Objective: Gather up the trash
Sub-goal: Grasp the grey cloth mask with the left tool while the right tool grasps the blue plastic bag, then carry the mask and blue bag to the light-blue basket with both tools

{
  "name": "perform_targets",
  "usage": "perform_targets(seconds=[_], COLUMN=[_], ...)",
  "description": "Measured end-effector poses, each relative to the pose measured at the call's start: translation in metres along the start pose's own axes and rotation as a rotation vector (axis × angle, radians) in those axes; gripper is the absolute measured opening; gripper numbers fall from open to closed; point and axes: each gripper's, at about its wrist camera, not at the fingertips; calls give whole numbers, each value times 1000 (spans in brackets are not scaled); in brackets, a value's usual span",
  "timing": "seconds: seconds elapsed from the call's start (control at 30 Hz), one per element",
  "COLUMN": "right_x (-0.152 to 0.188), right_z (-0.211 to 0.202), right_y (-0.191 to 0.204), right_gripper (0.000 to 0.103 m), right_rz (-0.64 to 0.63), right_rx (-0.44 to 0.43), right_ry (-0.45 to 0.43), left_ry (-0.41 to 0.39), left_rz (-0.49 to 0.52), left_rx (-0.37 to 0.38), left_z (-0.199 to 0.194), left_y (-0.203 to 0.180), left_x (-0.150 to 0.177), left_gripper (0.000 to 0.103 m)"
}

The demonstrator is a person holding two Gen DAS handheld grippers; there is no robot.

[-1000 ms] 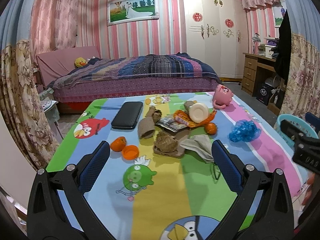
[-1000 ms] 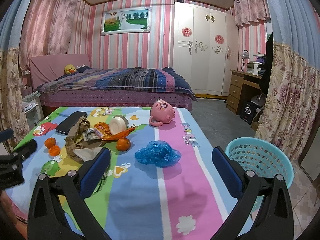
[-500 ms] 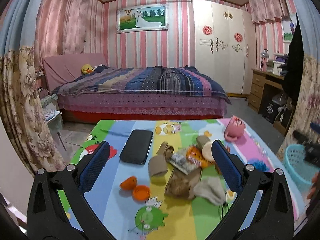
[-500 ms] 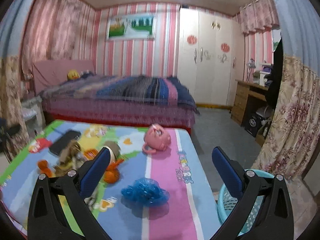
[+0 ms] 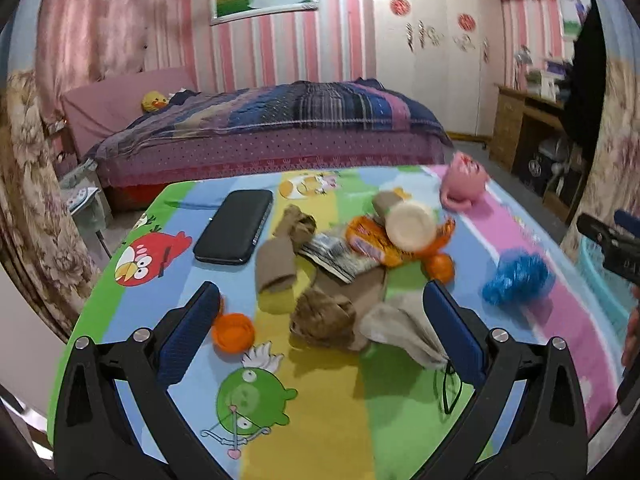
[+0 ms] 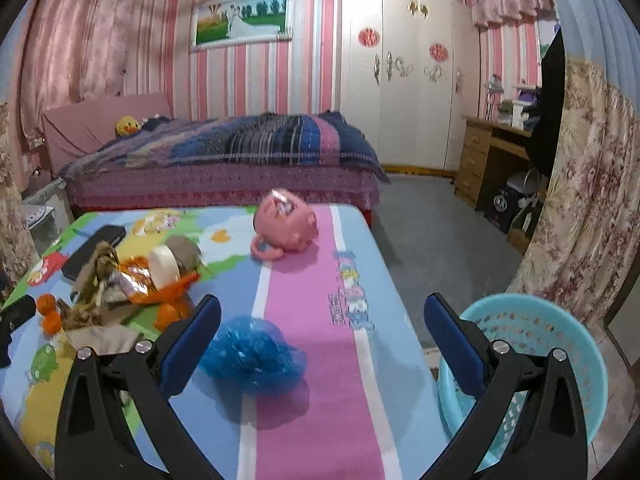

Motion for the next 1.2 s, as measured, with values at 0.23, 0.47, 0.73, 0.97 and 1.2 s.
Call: perform_targets(seconds=[0.23,0.47,0.73,0.97,1.2], right_x=[14,18,24,26,27], right_z=[1,-7,6,16,34], right_y=[-15,-30,-35,-20,21], right_gripper=[99,99,99,99,99], right_rz=[5,10,49,43,-52], right_rx=[8,51,36,-20,-69], right_ry=[76,53,56,60,101], left_ry=[120,165,273,214,151], left_rz=[-49,-43,29,49,1], left_rx=[79,126,89,100,37], left_z=[28,43,78,63,52], left_y=[-16,-47,-75,-65,-32], left_x=[20,30,42,31,8], left_gripper=[98,95,58,26,26])
Point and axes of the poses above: each gripper's, at about its wrist camera, not at the fingertips, and z roughly the way its jaws point, y to its left, x to its underside, and after that the axes turned 8 degrees about -z, right-handed
